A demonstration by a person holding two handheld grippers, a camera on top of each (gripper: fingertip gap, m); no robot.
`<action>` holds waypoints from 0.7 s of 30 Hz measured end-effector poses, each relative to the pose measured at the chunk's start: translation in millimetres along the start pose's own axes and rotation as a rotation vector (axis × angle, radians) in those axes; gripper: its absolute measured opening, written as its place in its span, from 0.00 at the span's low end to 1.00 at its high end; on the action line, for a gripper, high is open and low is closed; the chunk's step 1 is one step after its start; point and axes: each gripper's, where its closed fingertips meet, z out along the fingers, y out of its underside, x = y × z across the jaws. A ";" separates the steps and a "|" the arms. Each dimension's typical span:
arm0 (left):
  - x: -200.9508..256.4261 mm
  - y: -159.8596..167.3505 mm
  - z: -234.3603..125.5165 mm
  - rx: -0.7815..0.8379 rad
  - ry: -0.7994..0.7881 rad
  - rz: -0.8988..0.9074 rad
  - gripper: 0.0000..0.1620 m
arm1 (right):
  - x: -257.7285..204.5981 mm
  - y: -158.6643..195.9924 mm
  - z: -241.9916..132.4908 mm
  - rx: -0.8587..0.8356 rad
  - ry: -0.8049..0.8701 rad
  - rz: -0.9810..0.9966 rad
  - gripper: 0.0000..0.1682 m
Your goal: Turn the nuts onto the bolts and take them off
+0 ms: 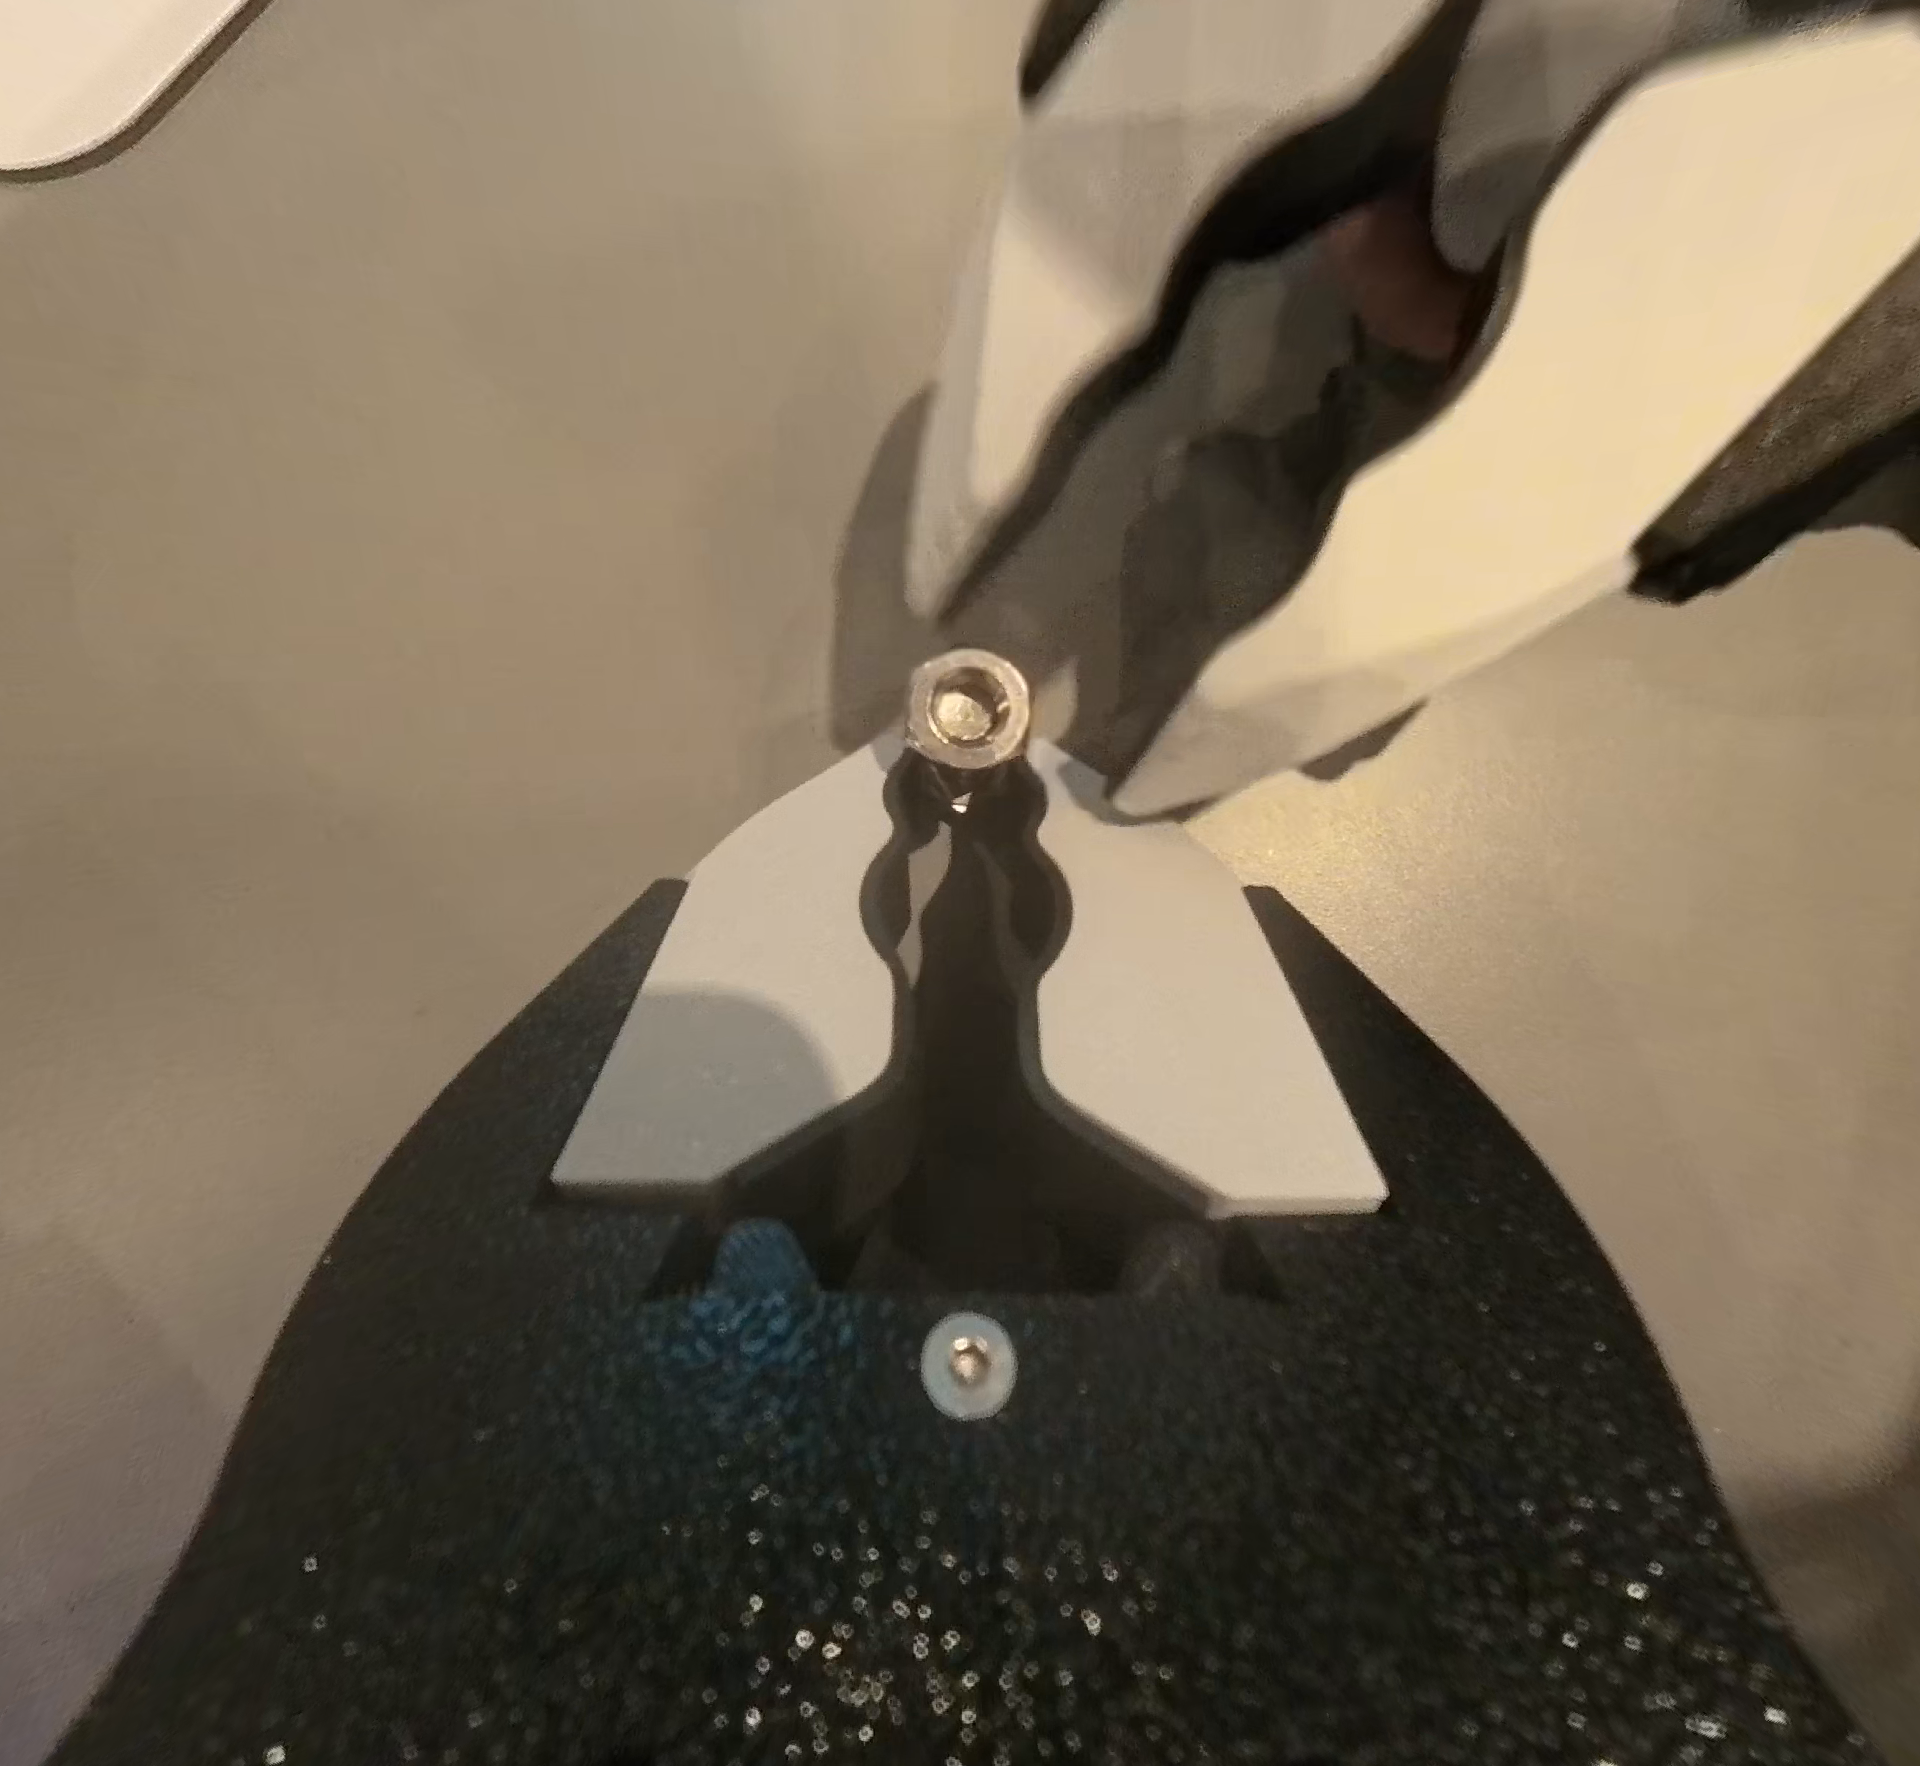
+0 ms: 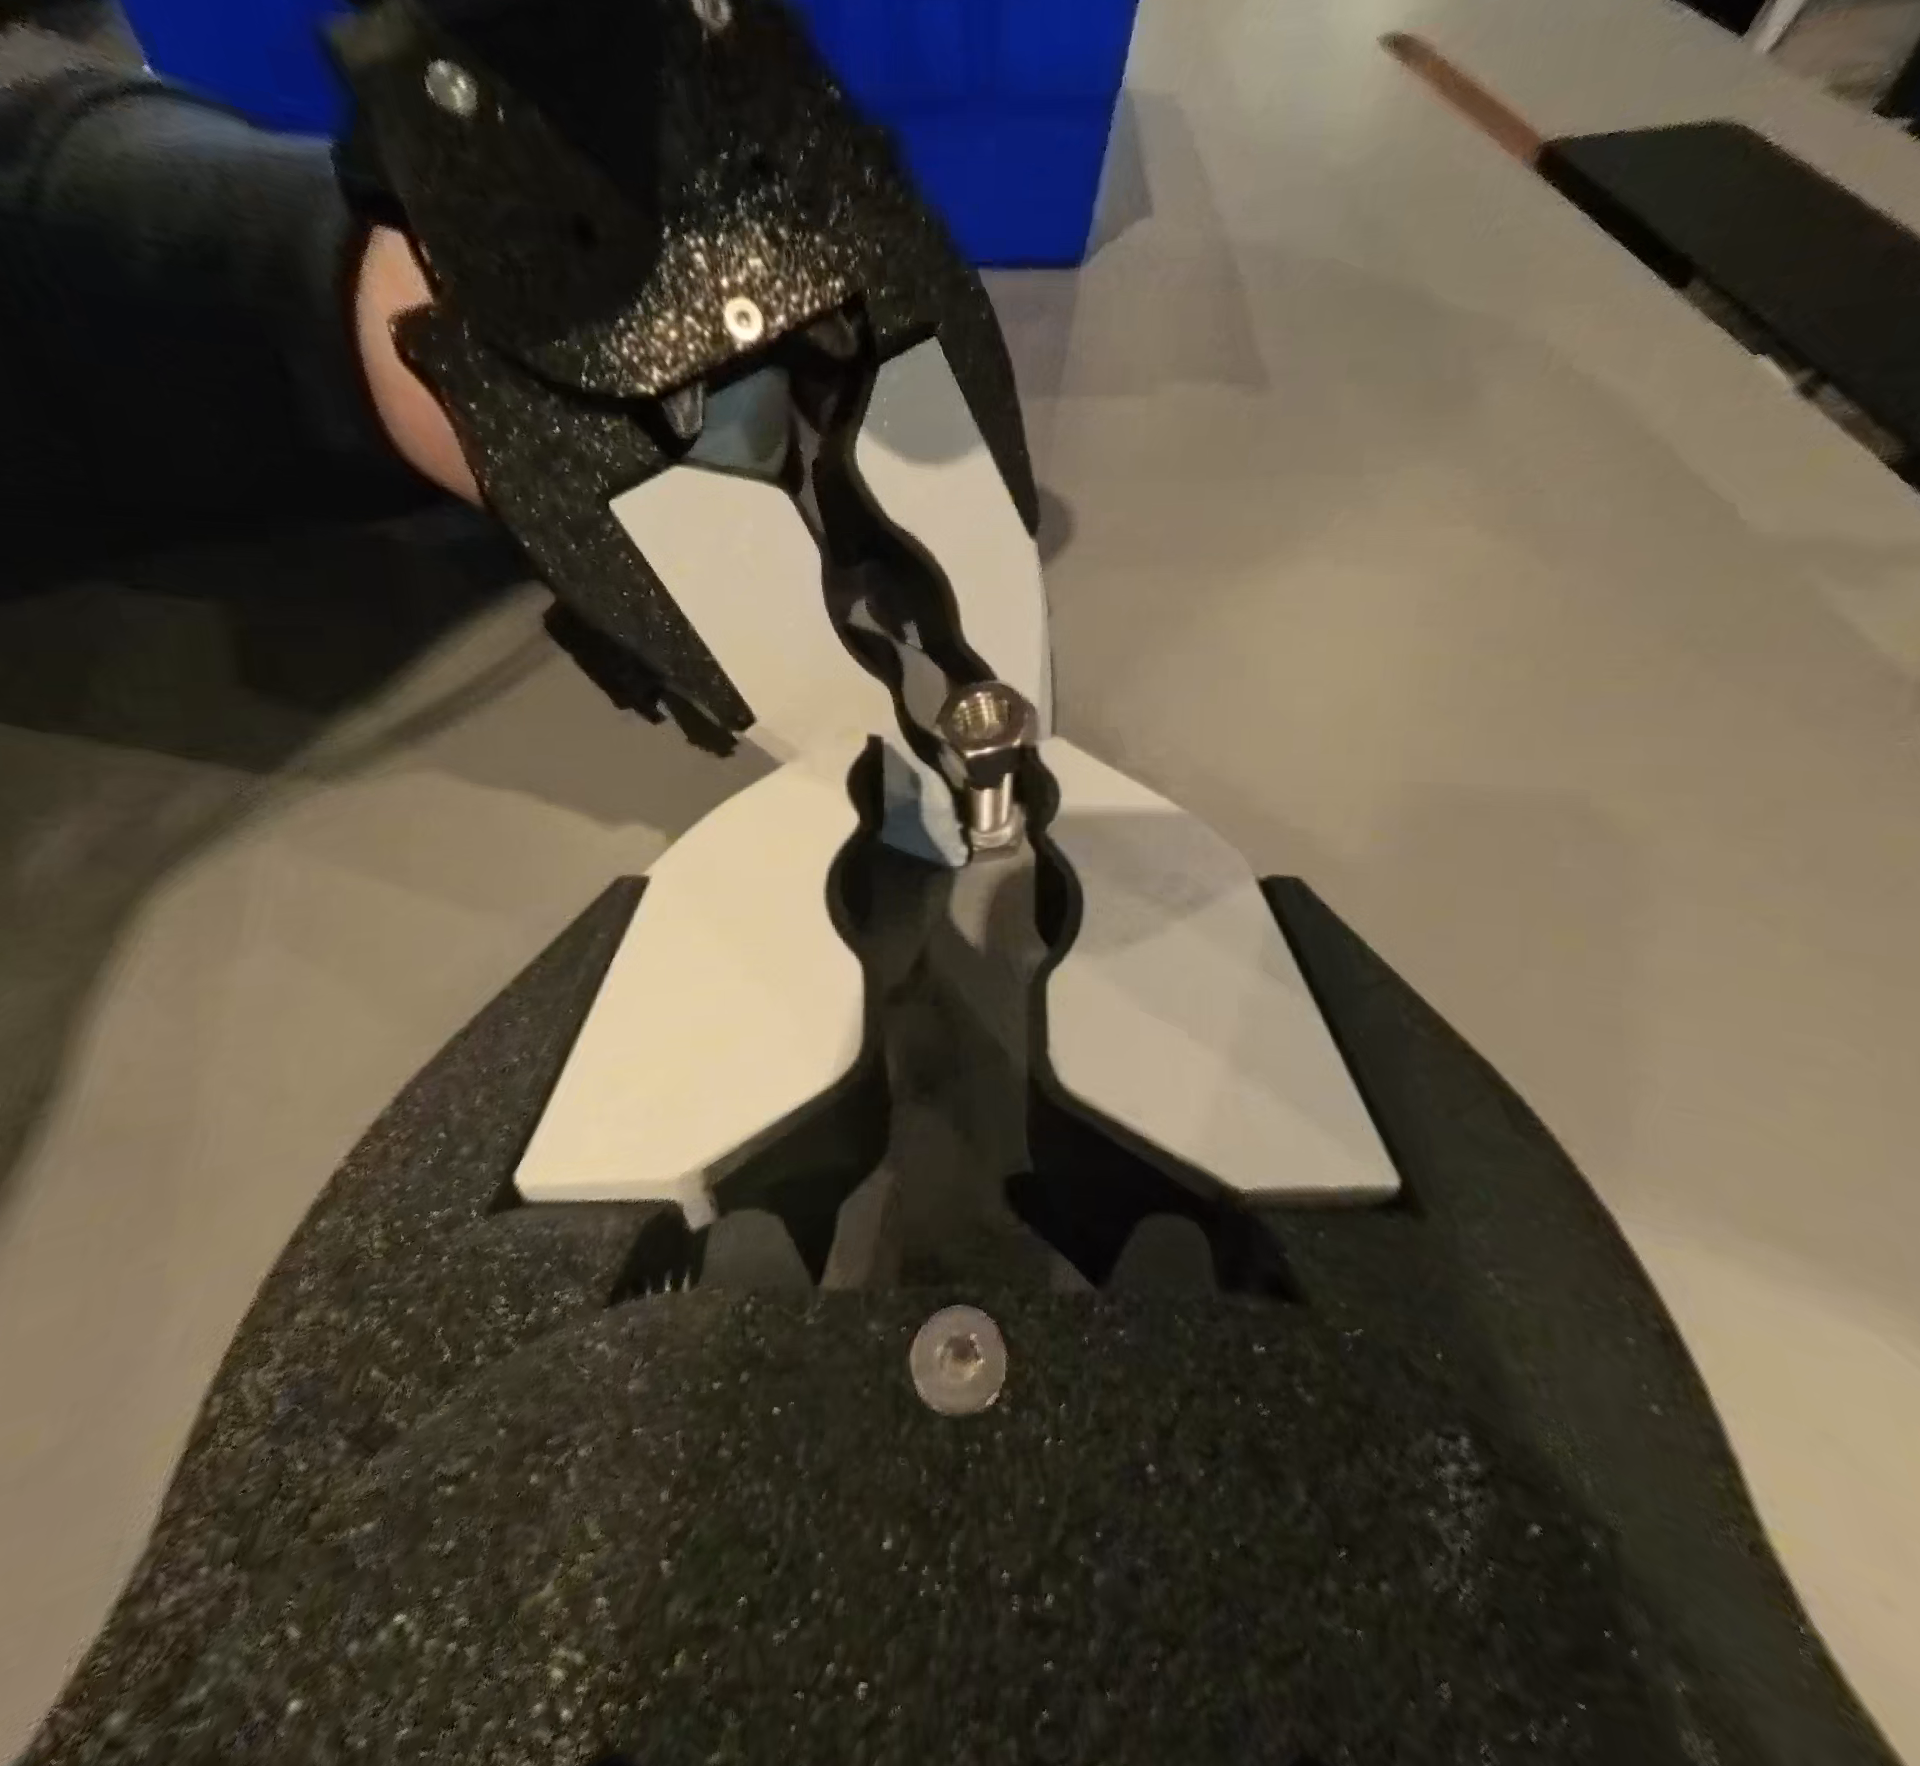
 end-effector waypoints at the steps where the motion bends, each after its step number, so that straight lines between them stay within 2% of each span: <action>1: 0.1 0.1 -0.1 0.000 0.000 0.000 0.10 | -0.1 1.2 -0.9 -0.006 0.004 0.001 0.15; 3: 0.1 0.1 -0.1 0.000 0.000 0.000 0.10 | 1.5 8.2 -4.2 -0.042 0.000 0.020 0.09; 7: 0.1 0.1 -0.2 0.000 -0.001 0.000 0.10 | 4.9 -4.0 -5.9 0.045 0.021 0.006 0.16; 9: 0.1 0.1 -0.3 0.000 -0.001 0.000 0.09 | 2.2 -2.6 -3.1 0.027 0.016 -0.017 0.16; 11: 0.1 0.2 -0.3 0.000 -0.001 0.000 0.10 | -1.0 1.5 -2.8 -0.002 0.005 -0.027 0.13; 12: 0.1 0.1 -0.4 0.001 -0.001 0.000 0.10 | -5.7 4.2 -4.9 -0.017 -0.032 -0.025 0.02; 17: 0.2 0.1 -0.5 0.000 -0.001 0.000 0.10 | 4.6 -7.3 -6.5 0.062 0.037 -0.034 0.14; 21: 0.3 0.1 -0.6 0.000 -0.002 -0.001 0.09 | 2.6 -5.9 2.6 0.028 0.052 -0.075 0.15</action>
